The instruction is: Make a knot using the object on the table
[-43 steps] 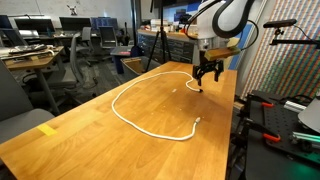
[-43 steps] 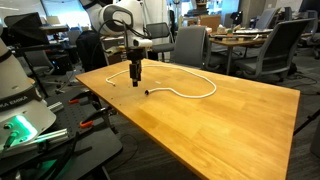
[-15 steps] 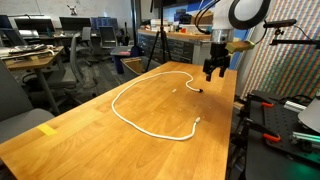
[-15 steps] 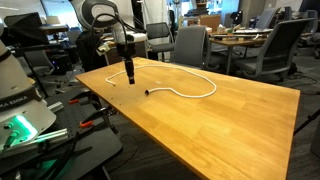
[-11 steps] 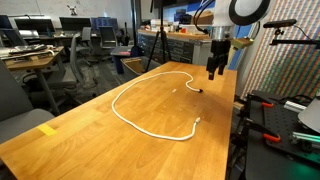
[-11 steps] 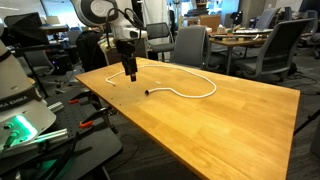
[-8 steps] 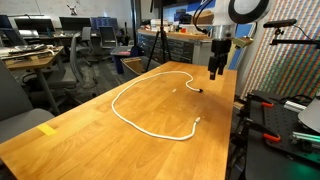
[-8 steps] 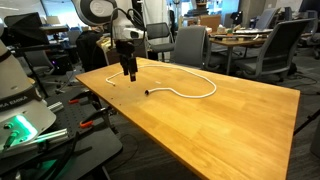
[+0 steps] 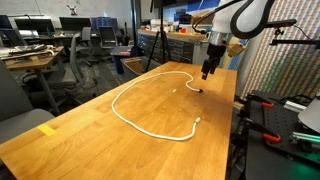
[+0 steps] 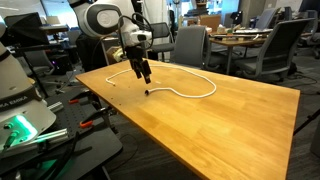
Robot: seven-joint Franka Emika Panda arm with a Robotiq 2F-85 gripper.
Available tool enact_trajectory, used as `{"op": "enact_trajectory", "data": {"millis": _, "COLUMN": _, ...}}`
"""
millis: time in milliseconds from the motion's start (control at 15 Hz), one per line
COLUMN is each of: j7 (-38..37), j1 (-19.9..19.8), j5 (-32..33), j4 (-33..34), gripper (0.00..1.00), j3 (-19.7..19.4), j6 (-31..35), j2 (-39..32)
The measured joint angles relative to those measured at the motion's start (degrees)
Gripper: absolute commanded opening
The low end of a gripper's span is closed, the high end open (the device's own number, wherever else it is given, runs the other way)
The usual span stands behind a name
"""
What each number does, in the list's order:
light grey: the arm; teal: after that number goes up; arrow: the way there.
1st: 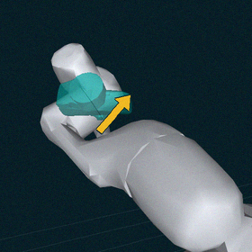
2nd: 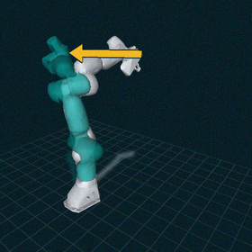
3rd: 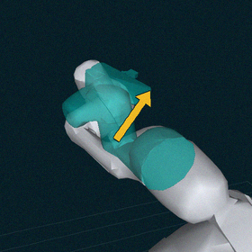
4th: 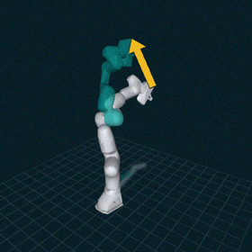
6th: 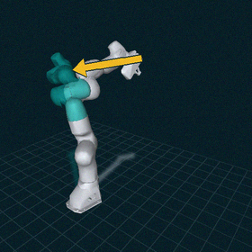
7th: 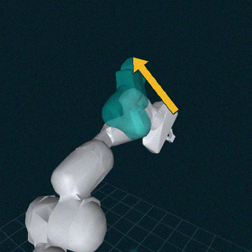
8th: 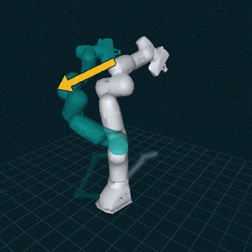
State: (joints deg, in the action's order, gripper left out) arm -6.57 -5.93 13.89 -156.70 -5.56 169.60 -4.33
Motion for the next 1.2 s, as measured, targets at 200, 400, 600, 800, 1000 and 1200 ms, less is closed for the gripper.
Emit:
{"op": "enact_trajectory", "data": {"millis": 200, "j7": 4.0, "j1": -0.3, "j5": -8.5, "j4": 2.3, "gripper": 1.00, "j3": 1.4, "j6": 2.6, "j2": -4.9}}
{"op": "enact_trajectory", "data": {"millis": 400, "j7": 8.5, "j1": -2.6, "j5": -18.9, "j4": 5.6, "gripper": 1.00, "j3": 7.1, "j6": 2.5, "j2": -9.4}}
{"op": "enact_trajectory", "data": {"millis": 600, "j7": 9.2, "j1": -4.2, "j5": -20.4, "j4": 9.4, "gripper": 0.75, "j3": 8.3, "j6": 2.6, "j2": -13.9}}
{"op": "enact_trajectory", "data": {"millis": 800, "j7": 9.7, "j1": -5.2, "j5": -20.4, "j4": 12.3, "gripper": 0.50, "j3": 7.4, "j6": 2.6, "j2": -17.7}}
{"op": "enact_trajectory", "data": {"millis": 1000, "j7": 9.9, "j1": -7.0, "j5": -20.4, "j4": 14.0, "gripper": 0.28, "j3": 7.8, "j6": 2.4, "j2": -19.8}}
{"op": "enact_trajectory", "data": {"millis": 1200, "j7": 9.9, "j1": -8.6, "j5": -20.6, "j4": 14.6, "gripper": 0.06, "j3": 9.6, "j6": 1.6, "j2": -19.6}}
